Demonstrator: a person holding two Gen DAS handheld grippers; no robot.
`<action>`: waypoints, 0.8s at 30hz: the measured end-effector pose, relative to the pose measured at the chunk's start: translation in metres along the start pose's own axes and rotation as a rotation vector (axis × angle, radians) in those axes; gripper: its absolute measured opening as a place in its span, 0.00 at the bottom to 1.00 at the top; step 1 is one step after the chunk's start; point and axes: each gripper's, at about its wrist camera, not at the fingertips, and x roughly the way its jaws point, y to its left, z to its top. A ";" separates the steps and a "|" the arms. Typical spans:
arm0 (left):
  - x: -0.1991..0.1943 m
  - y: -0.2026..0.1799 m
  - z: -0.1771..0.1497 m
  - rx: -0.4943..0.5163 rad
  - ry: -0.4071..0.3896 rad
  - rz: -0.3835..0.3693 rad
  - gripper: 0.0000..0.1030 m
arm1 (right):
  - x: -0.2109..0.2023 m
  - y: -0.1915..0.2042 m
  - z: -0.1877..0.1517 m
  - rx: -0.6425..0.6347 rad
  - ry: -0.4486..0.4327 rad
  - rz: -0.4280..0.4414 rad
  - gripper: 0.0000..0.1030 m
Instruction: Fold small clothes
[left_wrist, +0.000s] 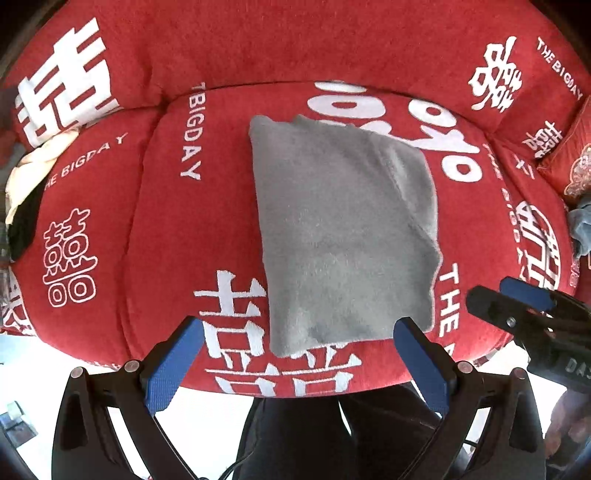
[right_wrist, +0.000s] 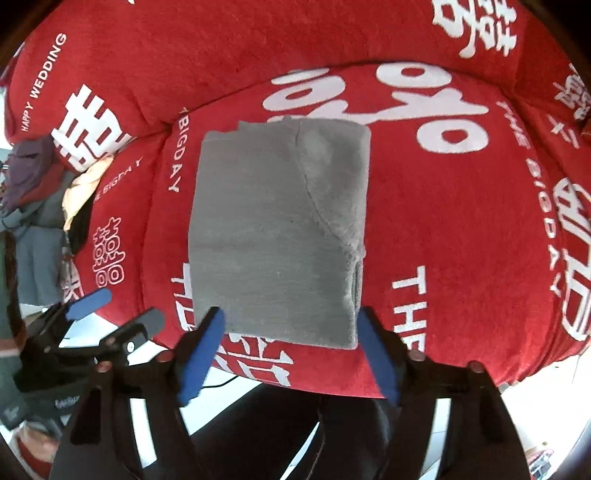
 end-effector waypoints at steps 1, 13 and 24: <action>-0.009 -0.001 -0.001 0.004 -0.027 0.008 1.00 | -0.004 0.001 0.000 0.007 -0.005 -0.005 0.77; -0.050 -0.013 0.012 0.108 -0.064 0.037 1.00 | -0.050 0.013 0.005 0.028 -0.101 -0.156 0.87; -0.054 -0.005 0.009 0.081 -0.024 0.092 1.00 | -0.046 0.017 -0.010 0.054 0.008 -0.179 0.87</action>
